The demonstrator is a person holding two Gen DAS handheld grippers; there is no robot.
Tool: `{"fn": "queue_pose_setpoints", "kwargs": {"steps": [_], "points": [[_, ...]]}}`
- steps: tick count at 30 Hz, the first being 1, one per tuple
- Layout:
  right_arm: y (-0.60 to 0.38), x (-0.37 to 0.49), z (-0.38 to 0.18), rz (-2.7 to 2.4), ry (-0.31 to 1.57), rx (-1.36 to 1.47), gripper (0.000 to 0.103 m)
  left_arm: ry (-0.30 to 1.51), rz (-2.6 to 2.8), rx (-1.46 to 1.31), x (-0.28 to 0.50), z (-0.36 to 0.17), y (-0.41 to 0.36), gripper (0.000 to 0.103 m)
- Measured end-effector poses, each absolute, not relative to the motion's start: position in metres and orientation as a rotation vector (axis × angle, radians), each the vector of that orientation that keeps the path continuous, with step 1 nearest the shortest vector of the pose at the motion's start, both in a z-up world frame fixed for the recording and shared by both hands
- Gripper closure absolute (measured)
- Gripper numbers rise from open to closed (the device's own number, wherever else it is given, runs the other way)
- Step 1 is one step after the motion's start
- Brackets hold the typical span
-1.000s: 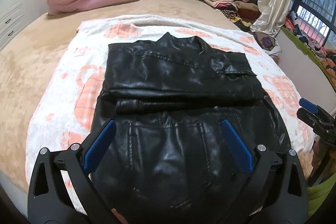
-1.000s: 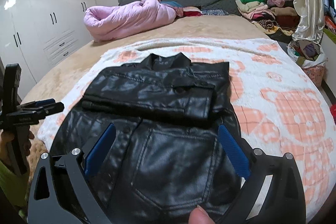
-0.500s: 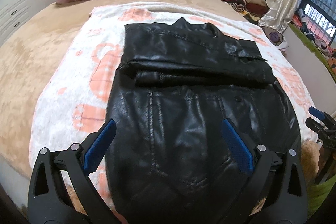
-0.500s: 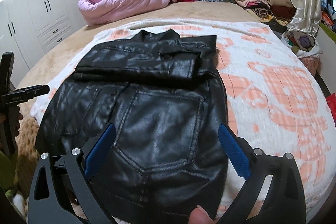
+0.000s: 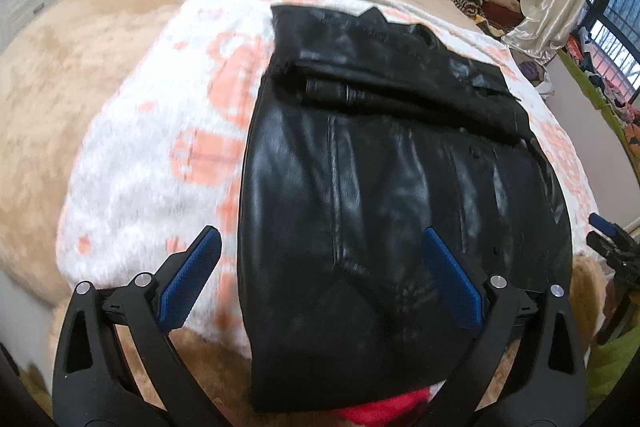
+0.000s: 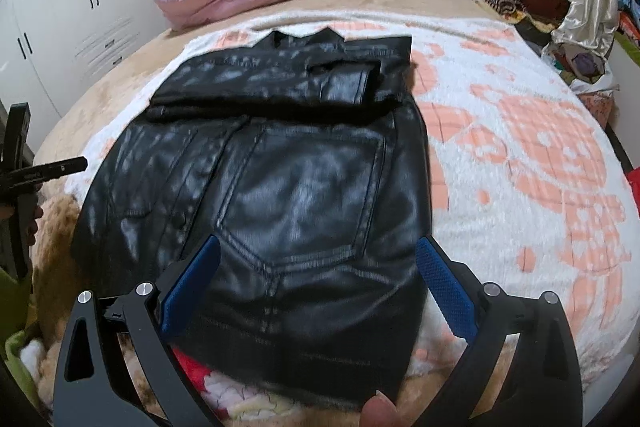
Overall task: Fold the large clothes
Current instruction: 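Move both tools to the jacket hem edge and grasp it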
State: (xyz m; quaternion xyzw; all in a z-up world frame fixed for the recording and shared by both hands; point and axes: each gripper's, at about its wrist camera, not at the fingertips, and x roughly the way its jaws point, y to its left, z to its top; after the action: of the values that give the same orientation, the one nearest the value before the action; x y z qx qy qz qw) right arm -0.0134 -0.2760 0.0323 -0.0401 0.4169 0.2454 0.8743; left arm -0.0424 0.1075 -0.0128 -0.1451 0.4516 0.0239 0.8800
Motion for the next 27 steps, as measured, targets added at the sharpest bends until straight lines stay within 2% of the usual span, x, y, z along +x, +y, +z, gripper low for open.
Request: {"fn": "queue_pose_setpoints", "kwargs": {"steps": [20,27], "points": [[-0.296,-0.035,-0.001,0.587,1.041,-0.058,0.006,1.094,-0.038,-0.391,-0.067,-0.060,0.115,0.010],[-0.302,-0.032,-0.014,0.554,1.101,-0.047,0.005,1.112,-0.046,-0.390,-0.066,-0.070,0.109,0.018]]}}
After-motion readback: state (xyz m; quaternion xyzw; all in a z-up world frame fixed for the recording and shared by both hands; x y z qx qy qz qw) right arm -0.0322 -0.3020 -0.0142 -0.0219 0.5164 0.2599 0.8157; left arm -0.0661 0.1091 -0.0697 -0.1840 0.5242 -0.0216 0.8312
